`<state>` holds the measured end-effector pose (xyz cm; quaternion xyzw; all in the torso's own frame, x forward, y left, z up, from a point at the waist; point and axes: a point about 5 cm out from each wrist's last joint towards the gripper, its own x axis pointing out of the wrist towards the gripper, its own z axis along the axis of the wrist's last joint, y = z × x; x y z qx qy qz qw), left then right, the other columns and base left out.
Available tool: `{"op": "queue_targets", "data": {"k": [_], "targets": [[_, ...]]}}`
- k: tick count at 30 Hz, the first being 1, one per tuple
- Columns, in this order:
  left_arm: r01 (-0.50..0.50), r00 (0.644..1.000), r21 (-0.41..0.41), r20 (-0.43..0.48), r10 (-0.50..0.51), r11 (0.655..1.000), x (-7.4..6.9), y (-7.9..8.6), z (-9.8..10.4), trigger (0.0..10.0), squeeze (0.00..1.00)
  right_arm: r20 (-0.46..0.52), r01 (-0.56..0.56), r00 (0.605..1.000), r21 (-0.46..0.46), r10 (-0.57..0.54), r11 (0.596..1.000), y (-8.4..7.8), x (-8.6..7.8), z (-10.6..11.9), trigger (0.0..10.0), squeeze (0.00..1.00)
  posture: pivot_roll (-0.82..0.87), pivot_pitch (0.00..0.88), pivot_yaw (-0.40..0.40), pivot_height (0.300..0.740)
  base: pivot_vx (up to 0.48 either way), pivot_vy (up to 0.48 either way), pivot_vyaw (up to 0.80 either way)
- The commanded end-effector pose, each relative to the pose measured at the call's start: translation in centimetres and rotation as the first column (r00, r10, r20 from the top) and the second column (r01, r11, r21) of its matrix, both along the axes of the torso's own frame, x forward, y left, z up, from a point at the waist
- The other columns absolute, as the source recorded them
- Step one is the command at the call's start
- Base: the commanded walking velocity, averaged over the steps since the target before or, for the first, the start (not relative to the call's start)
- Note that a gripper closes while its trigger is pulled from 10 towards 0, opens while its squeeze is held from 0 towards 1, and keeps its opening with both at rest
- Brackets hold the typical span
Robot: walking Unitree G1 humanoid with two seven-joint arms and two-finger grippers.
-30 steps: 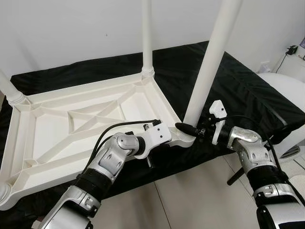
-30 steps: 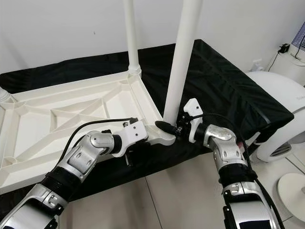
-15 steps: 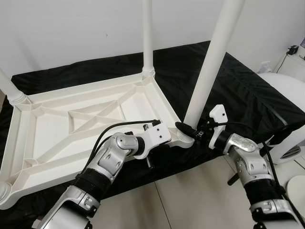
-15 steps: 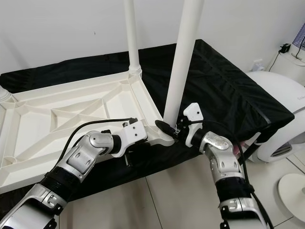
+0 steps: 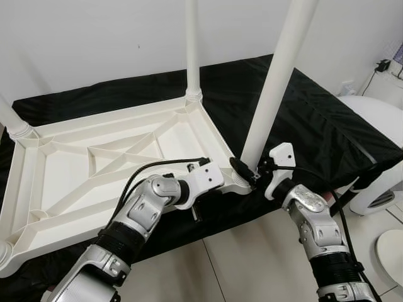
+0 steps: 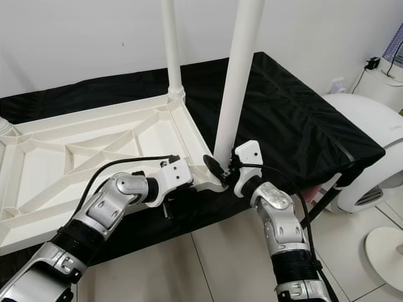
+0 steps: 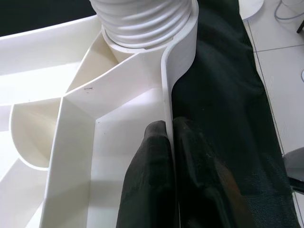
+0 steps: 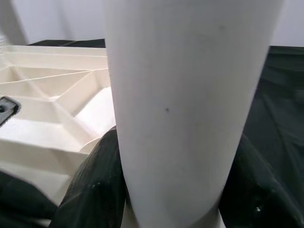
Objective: Building children table
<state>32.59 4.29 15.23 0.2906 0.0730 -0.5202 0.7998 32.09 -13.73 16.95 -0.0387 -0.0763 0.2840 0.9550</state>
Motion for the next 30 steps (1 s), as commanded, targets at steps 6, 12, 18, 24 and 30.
{"op": "queue_targets", "data": {"k": [6,12,18,24,30], "targets": [[0.017,1.0,-0.017,0.019,-0.017,1.0,-0.3,-0.7,-0.2,10.0,0.0,-0.01,0.028,1.0,0.045,-0.027,0.999,2.4,-0.4,0.1,10.0,0.0,-0.1,0.08,0.039,0.74,0.0,0.0,0.0],[0.019,1.0,-0.015,0.021,-0.019,1.0,-0.4,-0.7,-0.3,10.0,0.0,-0.009,0.162,0.987,0.087,-0.162,0.983,3.7,-0.6,0.2,10.0,0.0,-0.1,0.07,0.036,0.74,0.0,0.0,0.0],[0.02,1.0,-0.017,0.02,-0.019,1.0,-0.5,-0.7,-0.4,10.0,0.0,-0.007,0.328,0.944,0.09,-0.329,0.94,4.3,-0.7,0.0,10.0,0.0,-0.1,0.064,0.034,0.74,0.0,0.0,0.0],[0.024,1.0,-0.018,0.02,-0.023,1.0,-0.5,-0.8,-0.4,10.0,0.0,-0.02,0.431,0.902,0.09,-0.431,0.898,4.8,-0.9,-0.4,10.0,0.0,-0.1,0.063,0.035,0.74,0.0,0.0,0.0],[0.027,0.999,-0.018,0.02,-0.027,0.999,-0.5,-1.0,-0.4,10.0,0.0,-0.044,0.512,0.859,0.093,-0.51,0.854,5.3,-0.9,-0.7,10.0,0.0,-0.1,0.063,0.035,0.74,0.0,0.0,0.0]]}}
